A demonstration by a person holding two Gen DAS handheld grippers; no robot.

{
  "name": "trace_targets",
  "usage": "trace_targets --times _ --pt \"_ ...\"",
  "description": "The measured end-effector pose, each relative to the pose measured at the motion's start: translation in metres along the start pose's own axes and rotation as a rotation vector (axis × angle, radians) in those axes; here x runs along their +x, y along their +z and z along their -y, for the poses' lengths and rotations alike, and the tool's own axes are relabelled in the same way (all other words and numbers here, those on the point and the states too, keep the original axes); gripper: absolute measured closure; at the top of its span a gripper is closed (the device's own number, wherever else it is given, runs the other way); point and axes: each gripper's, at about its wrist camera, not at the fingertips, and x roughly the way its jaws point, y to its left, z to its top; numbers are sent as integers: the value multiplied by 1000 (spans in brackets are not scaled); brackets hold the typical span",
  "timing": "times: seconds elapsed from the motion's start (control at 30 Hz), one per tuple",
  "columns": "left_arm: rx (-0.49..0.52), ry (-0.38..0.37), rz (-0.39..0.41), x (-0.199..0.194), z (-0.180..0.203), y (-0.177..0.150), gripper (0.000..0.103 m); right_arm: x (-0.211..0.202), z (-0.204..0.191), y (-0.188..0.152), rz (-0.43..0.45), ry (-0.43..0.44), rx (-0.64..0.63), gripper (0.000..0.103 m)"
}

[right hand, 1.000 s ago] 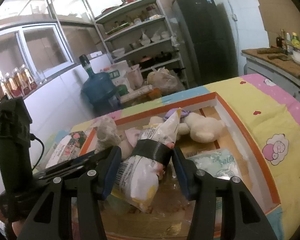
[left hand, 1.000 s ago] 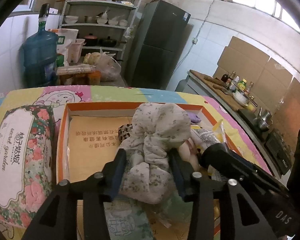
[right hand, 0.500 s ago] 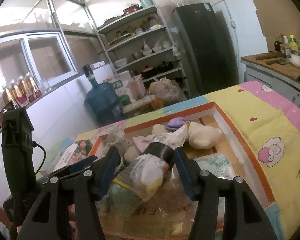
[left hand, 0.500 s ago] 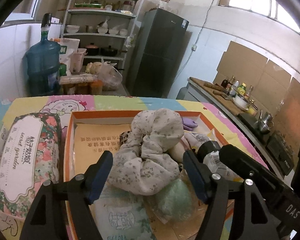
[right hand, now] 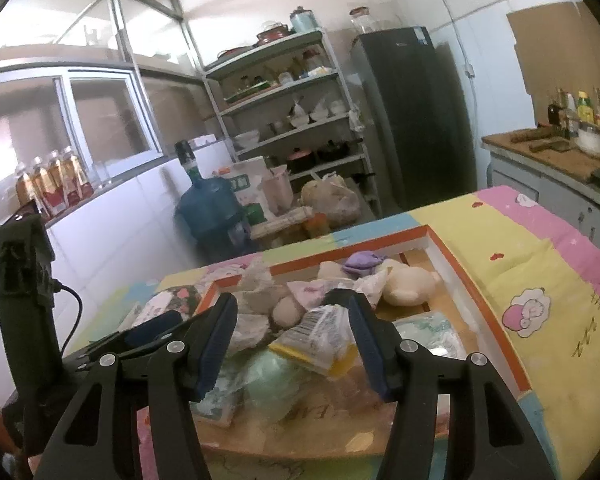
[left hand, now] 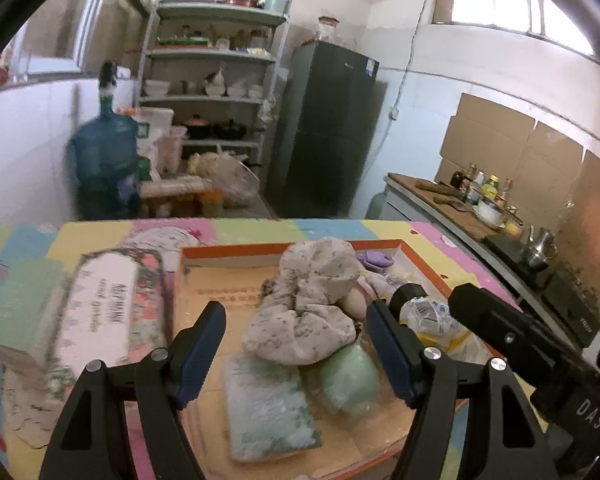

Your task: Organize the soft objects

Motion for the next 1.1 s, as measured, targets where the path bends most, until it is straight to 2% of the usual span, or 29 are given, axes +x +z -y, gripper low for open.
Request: trace_targets --times 0.2,0.3,0.4,0.7,0.87,1.0,1.1 --pt "-2 108 89 -40 -6 -4 31 -21 -22 -3 43 2 -30 43" --pt "12 180 141 -65 -7 -8 31 -34 -33 -6 72 2 -46 33" --pt "30 246 183 -88 -8 -13 31 -49 -51 -12 105 -16 -89 32" --pt "8 329 241 -153 -22 -30 31 -96 -100 -31 179 -97 -164 28" --pt "-17 327 272 -191 -28 -45 31 -122 -128 -46 220 -177 -227 27" --pt "-14 329 290 -222 -27 -63 31 -134 -144 -58 179 -177 -211 27" --pt "4 339 302 -239 -24 -75 31 -138 -144 -69 98 -112 -154 27"
